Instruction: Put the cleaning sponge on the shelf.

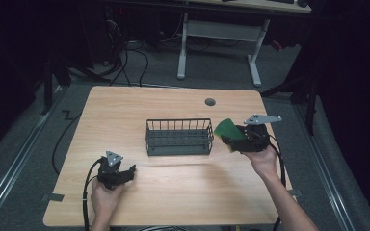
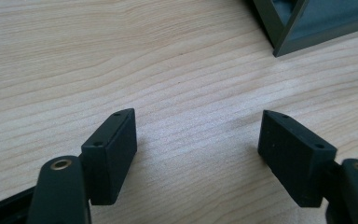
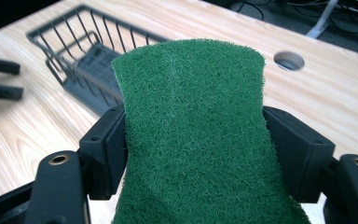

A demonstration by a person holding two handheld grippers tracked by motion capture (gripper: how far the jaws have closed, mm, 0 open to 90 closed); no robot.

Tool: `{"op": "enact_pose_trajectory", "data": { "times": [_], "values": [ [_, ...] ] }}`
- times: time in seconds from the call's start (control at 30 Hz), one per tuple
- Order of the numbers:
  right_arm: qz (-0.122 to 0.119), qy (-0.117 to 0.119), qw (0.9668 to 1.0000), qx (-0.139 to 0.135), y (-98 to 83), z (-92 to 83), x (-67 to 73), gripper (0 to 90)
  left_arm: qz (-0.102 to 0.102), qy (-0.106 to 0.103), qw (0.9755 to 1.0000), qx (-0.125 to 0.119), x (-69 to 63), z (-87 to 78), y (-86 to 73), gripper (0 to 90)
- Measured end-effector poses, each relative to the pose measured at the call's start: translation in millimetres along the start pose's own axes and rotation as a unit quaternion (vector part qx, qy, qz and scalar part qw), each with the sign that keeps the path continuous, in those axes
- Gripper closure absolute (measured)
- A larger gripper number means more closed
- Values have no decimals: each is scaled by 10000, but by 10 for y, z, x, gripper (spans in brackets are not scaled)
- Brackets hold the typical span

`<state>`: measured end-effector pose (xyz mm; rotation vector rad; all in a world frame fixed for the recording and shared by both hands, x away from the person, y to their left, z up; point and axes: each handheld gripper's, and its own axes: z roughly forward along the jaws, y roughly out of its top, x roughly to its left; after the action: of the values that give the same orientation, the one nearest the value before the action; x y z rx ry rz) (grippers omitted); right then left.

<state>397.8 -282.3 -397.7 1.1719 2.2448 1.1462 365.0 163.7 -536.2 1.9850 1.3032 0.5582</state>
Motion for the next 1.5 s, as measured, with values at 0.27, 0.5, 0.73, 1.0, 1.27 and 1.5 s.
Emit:
{"op": "enact_pose_trajectory", "data": {
  "times": [0.27,0.5,0.73,1.0,1.27,1.5],
  "values": [
    [-106,108,9999,60,346,213,111,281,-3,3,10000,-8,0,1,-1,286],
    [-201,148,9995,192,488,405,194,279,-7,0,10000,-6,0,1,-1,286],
    [-230,171,9991,327,604,663,254,278,-4,2,10000,-8,0,1,-1,286],
    [-239,90,9983,520,677,911,287,276,-3,2,10000,-7,0,1,-1,286],
    [-238,-58,9973,688,702,1110,332,273,0,-4,10000,2,1,0,0,285],
    [-264,-159,9968,739,696,1165,351,272,2,-4,10000,2,1,0,-1,284]
  ]
}}
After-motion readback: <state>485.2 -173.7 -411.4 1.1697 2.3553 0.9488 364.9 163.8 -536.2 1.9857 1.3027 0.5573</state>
